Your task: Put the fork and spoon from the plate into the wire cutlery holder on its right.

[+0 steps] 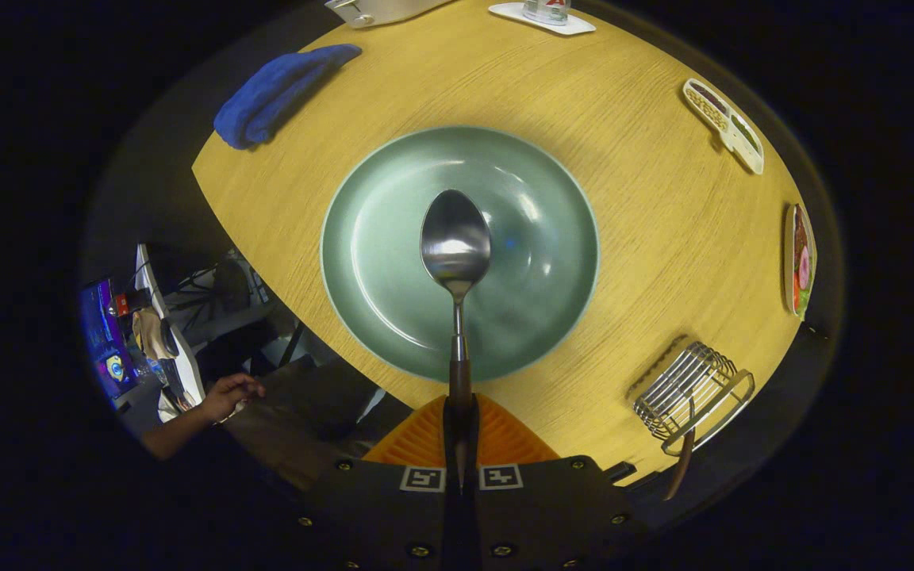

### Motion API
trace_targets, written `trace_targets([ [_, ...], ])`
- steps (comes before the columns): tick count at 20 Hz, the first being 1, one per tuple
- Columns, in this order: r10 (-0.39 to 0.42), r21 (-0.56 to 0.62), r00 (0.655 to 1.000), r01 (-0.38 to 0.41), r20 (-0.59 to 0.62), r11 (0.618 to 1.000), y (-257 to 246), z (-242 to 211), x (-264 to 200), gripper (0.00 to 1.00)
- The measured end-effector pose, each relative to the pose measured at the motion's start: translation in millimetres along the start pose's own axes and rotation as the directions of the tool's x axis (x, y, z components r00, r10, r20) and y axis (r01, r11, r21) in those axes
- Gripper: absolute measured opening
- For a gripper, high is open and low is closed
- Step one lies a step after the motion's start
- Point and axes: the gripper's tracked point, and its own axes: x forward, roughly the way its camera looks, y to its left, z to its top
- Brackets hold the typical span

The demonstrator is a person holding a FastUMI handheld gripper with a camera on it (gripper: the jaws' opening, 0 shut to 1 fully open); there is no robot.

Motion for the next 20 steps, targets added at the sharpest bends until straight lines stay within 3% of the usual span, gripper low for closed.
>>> trace_targets([
  [11, 0.002, 0.127, 0.998, 0.006, -0.063, 0.992, -72, -70, -46, 0.01],
  [20, -0.003, 0.265, 0.995, 0.03, -0.102, 0.964, -147, -126, -77, 0.01],
])
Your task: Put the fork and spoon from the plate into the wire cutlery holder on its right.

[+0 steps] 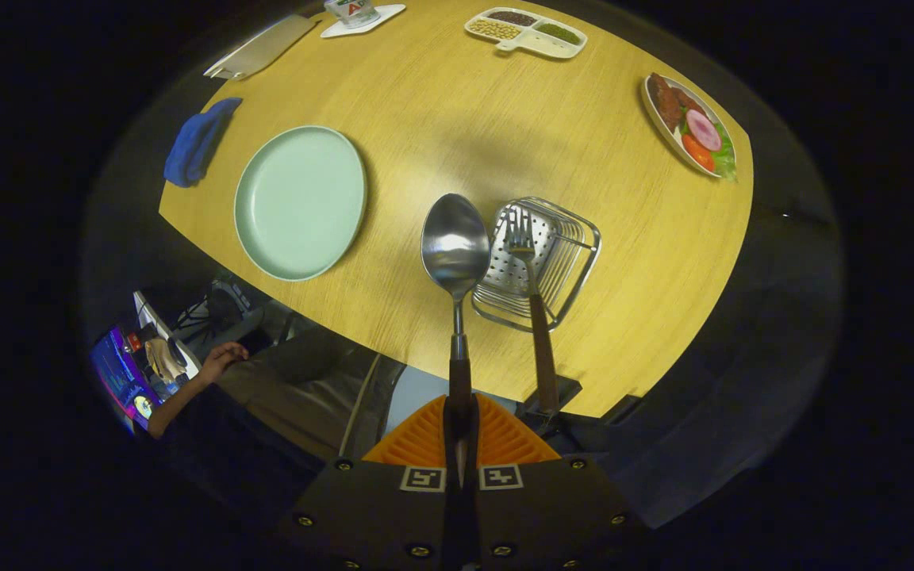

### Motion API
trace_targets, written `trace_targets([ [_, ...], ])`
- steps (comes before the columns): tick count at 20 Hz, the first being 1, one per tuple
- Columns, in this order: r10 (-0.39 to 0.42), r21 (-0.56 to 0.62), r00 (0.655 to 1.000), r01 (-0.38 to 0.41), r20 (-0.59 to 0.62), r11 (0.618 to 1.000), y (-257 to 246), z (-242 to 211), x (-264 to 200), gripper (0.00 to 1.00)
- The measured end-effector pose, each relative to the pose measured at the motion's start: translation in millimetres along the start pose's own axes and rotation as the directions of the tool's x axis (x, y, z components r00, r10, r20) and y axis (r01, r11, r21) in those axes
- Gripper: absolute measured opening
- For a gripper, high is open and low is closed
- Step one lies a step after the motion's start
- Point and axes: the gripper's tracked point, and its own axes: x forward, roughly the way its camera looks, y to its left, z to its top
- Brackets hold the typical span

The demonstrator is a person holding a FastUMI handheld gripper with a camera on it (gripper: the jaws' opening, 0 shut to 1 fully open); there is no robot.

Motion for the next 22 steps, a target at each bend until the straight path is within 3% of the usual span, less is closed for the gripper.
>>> trace_targets([
  [8, 0.081, 0.135, 0.993, -0.069, -0.09, 0.988, -6, -9, 10, 0.01],
  [22, 0.006, 0.15, 0.956, 0.04, -0.293, 0.988, -17, 18, 30, 0.01],
])
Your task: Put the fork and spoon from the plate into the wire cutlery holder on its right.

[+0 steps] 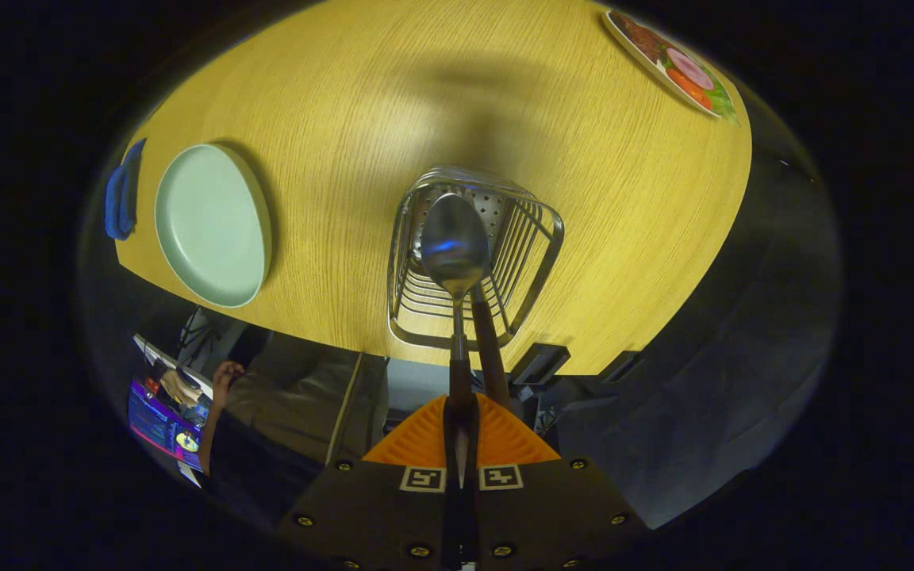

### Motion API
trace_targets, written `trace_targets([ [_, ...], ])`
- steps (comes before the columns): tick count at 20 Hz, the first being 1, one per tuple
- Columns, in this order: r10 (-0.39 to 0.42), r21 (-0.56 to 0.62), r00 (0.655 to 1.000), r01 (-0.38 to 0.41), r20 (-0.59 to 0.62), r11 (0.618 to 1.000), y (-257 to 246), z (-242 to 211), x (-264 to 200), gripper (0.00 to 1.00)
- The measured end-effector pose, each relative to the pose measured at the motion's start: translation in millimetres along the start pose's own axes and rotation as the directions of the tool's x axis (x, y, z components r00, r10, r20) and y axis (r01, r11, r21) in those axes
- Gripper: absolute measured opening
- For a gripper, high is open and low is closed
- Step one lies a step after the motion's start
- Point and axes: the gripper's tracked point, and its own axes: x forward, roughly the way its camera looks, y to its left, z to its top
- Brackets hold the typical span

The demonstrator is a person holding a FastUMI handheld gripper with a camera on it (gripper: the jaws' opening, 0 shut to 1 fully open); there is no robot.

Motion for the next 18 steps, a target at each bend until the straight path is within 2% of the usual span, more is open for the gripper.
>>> trace_targets([
  [6, -0.011, 0.017, 1.0, 0.011, -0.025, 1.0, 0, 10, -1, 0.04],
  [8, -0.011, 0.016, 1.0, 0.011, -0.006, 1.0, 0, 16, -2, 0.04],
  [12, -0.018, 0.006, 0.999, 0.018, 0.028, 1.0, 1, 21, -4, 0.11],
  [18, -0.006, 0.0, 0.996, 0.006, 0.089, 1.0, 1, 14, -11, 0.14],
])
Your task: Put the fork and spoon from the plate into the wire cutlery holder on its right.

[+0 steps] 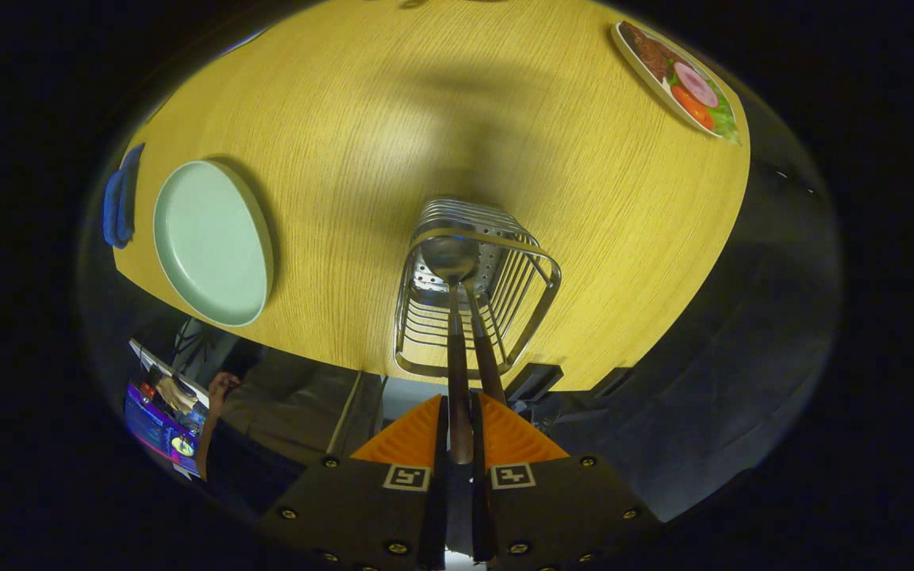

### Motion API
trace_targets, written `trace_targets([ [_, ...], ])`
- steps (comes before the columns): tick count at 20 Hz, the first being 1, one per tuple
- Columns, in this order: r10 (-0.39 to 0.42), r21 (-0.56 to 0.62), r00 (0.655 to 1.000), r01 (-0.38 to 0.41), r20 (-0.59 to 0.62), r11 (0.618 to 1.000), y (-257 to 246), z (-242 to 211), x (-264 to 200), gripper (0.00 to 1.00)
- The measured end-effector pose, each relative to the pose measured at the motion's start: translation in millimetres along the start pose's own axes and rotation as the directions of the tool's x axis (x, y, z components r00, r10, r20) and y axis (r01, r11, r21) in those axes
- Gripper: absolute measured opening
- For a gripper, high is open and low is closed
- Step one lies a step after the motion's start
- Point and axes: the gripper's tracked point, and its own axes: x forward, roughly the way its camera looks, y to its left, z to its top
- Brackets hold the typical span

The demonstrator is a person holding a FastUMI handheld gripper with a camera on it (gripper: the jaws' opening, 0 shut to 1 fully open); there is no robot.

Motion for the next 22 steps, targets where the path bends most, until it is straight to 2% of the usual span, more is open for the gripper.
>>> trace_targets([
  [3, 0.037, 0.018, 0.994, -0.039, 0.106, 0.999, 1, 3, -12, 0.18],
  [5, 0.041, 0.034, 0.978, -0.049, 0.207, 0.998, -6, 4, -29, 0.18],
  [7, 0.038, 0.054, 0.939, -0.06, 0.343, 0.997, -3, 3, -42, 0.18],
  [9, 0.03, 0.072, 0.864, -0.076, 0.502, 0.995, 0, 4, -62, 0.18],
  [11, 0.024, 0.093, 0.732, -0.118, 0.681, 0.989, 9, 6, -89, 0.18],
  [13, -0.002, 0.105, 0.565, -0.149, 0.825, 0.983, 12, 5, -115, 0.18],
  [15, -0.06, 0.129, 0.402, -0.147, 0.913, 0.981, 15, -6, -138, 0.18],
  [16, -0.076, 0.136, 0.335, -0.16, 0.939, 0.978, 21, -10, -143, 0.18],
  [17, -0.082, 0.133, 0.281, -0.168, 0.956, 0.977, 28, -15, -148, 0.18],
  [20, -0.119, 0.145, 0.15, -0.176, 0.982, 0.974, 50, -43, -155, 0.18],
  [22, -0.159, 0.158, 0.009, -0.181, 0.987, 0.971, 56, -58, -175, 0.18],
])
